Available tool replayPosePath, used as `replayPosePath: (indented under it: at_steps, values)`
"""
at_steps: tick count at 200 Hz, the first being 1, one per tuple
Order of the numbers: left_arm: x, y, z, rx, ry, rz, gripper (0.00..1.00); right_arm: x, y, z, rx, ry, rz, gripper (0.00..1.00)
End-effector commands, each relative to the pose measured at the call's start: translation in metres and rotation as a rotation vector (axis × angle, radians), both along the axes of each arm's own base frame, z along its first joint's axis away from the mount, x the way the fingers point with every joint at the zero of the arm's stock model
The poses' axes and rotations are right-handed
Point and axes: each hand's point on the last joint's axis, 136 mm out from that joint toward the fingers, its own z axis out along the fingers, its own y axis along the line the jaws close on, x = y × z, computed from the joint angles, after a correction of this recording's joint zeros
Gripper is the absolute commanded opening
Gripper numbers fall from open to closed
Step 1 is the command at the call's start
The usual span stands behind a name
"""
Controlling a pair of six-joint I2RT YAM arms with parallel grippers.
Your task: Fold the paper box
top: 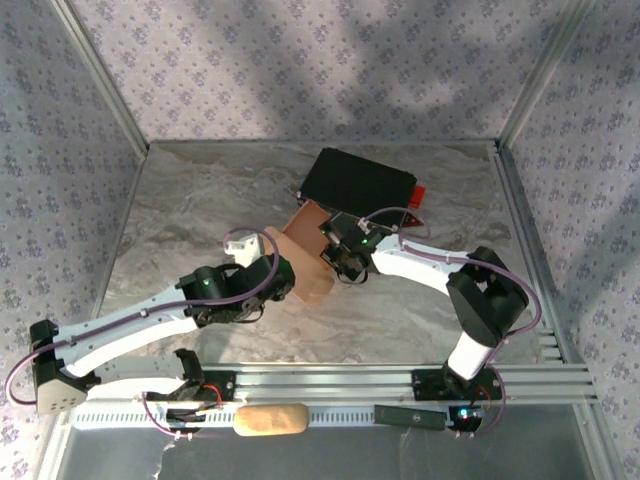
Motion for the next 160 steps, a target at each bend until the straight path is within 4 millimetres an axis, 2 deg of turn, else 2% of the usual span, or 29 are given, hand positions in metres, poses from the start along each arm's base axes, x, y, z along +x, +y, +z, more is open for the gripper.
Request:
replayPosePath:
  at_steps: [1, 43, 73, 96, 117, 132, 160]
  values:
    - [0.001, -0.010, -0.003, -0.037, 0.010, 0.007, 0.59, -0.003, -0.005, 0.000, 0.007, -0.001, -0.049, 0.00]
    - [0.004, -0.017, -0.017, -0.009, 0.025, 0.010, 0.43, -0.006, -0.005, -0.004, 0.035, 0.013, -0.067, 0.00]
    - [0.002, -0.013, -0.023, 0.009, 0.044, 0.029, 0.42, -0.006, -0.004, -0.003, 0.049, 0.016, -0.074, 0.00]
    - [0.000, -0.006, -0.022, 0.016, 0.044, 0.045, 0.50, -0.005, -0.005, -0.003, 0.056, 0.020, -0.077, 0.00]
    - [-0.001, 0.002, -0.017, 0.017, 0.022, 0.062, 0.52, -0.005, -0.007, -0.003, 0.055, 0.017, -0.082, 0.00]
    - [0.001, -0.002, -0.018, -0.012, 0.010, 0.055, 0.51, -0.005, -0.007, -0.003, 0.061, 0.015, -0.084, 0.00]
    - [0.004, -0.009, -0.025, -0.009, 0.017, 0.059, 0.41, -0.006, -0.003, -0.004, 0.078, 0.022, -0.085, 0.00]
